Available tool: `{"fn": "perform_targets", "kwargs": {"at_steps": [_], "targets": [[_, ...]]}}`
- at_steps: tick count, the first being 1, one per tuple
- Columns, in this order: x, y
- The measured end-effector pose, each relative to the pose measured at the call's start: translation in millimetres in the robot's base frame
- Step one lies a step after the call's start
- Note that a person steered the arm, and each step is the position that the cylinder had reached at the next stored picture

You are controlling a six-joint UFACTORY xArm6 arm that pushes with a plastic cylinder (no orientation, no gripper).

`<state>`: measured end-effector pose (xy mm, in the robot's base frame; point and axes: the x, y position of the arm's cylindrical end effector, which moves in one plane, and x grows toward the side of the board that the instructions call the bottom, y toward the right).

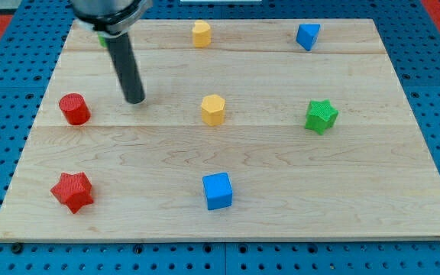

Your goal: Push the hexagon parallel to the cube

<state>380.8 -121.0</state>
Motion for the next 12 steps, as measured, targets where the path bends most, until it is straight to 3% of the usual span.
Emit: {"fn": "perform_targets", "kwargs": {"at_steps": [1,2,4,5,6,7,8,9,10,11,12], "targets": [[30.1,72.2],[94.3,109.5],[-11.2,85.2],[-12.7,111.7],[31.2,141.4],[26.7,132.8],[-27.8,117.2],[-13.0,205.6],[52.3,181.7],[57.6,177.5],[6.1,169.4]]}}
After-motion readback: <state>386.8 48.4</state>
